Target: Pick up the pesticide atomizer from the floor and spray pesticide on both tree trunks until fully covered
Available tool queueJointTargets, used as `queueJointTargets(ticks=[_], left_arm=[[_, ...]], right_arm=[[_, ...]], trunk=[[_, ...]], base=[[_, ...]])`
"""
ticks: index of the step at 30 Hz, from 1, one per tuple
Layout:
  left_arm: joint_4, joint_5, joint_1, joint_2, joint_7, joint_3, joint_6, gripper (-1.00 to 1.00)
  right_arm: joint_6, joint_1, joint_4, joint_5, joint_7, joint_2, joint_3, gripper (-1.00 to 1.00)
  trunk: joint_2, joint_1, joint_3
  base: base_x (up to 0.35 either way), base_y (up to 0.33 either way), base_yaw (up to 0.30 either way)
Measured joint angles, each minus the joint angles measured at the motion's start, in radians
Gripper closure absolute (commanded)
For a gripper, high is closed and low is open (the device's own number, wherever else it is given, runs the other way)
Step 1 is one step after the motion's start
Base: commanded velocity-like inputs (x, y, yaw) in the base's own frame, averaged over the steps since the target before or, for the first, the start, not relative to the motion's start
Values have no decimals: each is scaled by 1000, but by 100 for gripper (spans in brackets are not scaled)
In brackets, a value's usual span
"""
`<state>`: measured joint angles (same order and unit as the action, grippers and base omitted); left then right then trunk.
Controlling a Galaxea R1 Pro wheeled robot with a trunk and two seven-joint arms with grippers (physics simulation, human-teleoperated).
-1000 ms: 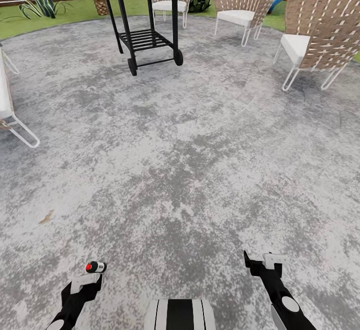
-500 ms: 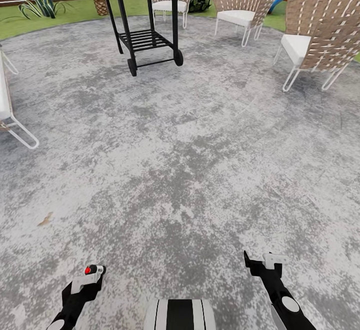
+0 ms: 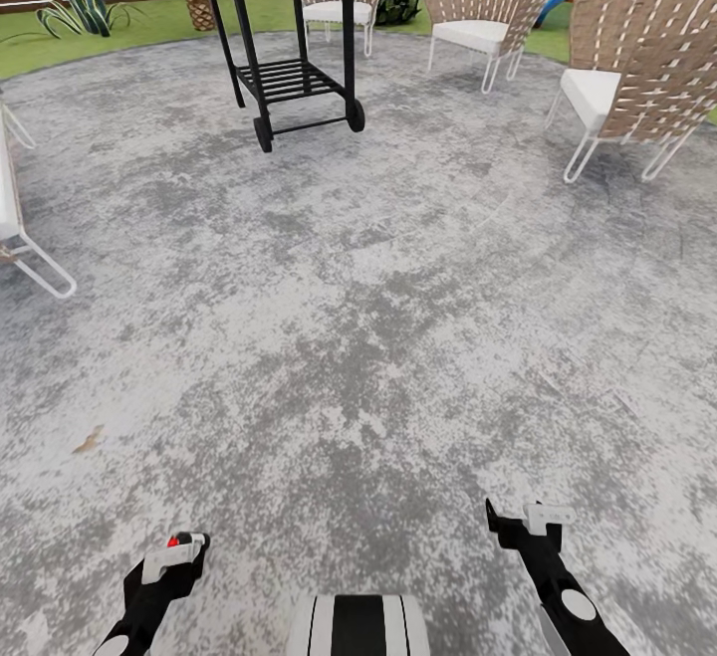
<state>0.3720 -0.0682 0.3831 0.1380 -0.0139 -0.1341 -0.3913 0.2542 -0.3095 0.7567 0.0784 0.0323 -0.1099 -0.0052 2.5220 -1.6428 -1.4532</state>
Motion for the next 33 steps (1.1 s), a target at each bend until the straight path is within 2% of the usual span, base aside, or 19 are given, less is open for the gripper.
queueJointTargets(ticks=[27, 33], left_arm=[[0, 0, 0, 0, 0, 1, 0, -100], [0, 0, 0, 1, 0, 1, 0, -100]], right_arm=[[0, 0, 0, 0, 0, 0, 0, -100], [0, 0, 0, 0, 0, 0, 0, -100]], trunk=[[0, 0, 0], [0, 0, 7]], base=[[4, 0, -22], [0, 0, -47]])
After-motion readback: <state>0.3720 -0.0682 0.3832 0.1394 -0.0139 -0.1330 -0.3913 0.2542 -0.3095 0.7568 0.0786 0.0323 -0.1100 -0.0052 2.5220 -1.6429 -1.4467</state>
